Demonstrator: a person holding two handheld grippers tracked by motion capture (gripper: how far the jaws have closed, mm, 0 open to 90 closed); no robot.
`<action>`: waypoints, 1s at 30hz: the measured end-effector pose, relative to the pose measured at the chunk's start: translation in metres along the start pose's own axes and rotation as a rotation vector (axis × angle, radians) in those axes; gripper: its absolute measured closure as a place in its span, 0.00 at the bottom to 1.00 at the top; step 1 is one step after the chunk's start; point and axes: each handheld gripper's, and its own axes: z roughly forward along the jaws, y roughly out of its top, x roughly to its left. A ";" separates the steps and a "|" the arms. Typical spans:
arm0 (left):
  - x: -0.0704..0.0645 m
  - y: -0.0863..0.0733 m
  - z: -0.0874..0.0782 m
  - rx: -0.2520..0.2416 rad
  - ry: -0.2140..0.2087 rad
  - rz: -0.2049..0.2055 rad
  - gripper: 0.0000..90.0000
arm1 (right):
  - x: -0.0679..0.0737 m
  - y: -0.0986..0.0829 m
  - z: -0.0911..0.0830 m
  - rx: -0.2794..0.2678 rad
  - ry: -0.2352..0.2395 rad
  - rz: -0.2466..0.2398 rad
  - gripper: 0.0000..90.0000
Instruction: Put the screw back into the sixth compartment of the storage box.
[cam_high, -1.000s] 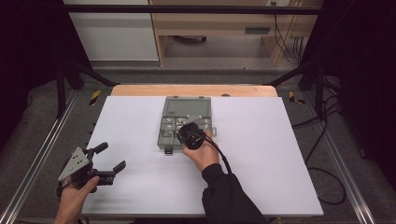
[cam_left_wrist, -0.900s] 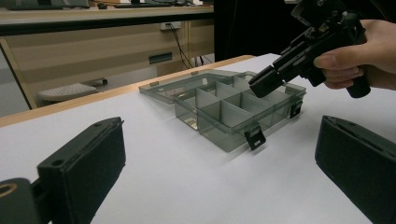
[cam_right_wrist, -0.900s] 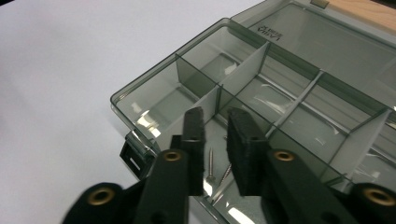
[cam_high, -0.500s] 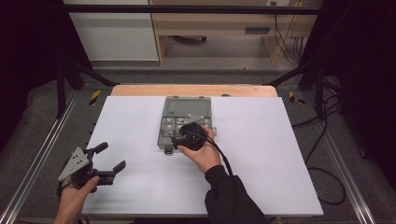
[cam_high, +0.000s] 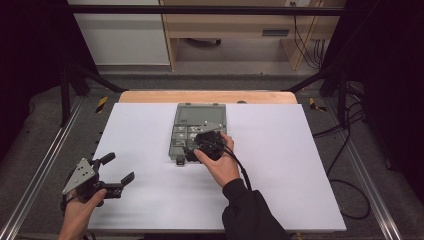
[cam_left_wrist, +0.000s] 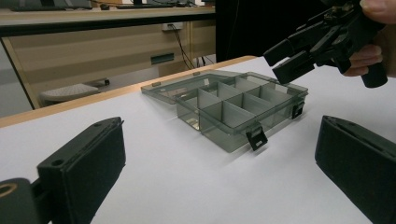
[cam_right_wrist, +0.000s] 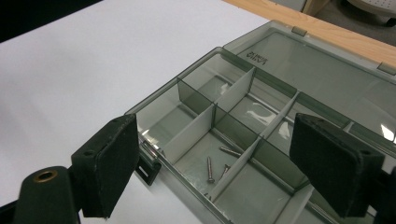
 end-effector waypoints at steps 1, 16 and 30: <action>0.000 0.000 0.000 -0.001 0.000 -0.002 0.02 | -0.001 0.000 -0.002 -0.004 0.000 0.001 0.18; -0.001 0.000 0.001 -0.001 -0.005 -0.004 0.02 | -0.012 -0.004 -0.021 -0.146 -0.053 -0.098 0.23; -0.001 0.000 0.001 -0.009 -0.008 -0.011 0.02 | -0.026 -0.012 -0.043 -0.154 -0.032 -0.057 0.14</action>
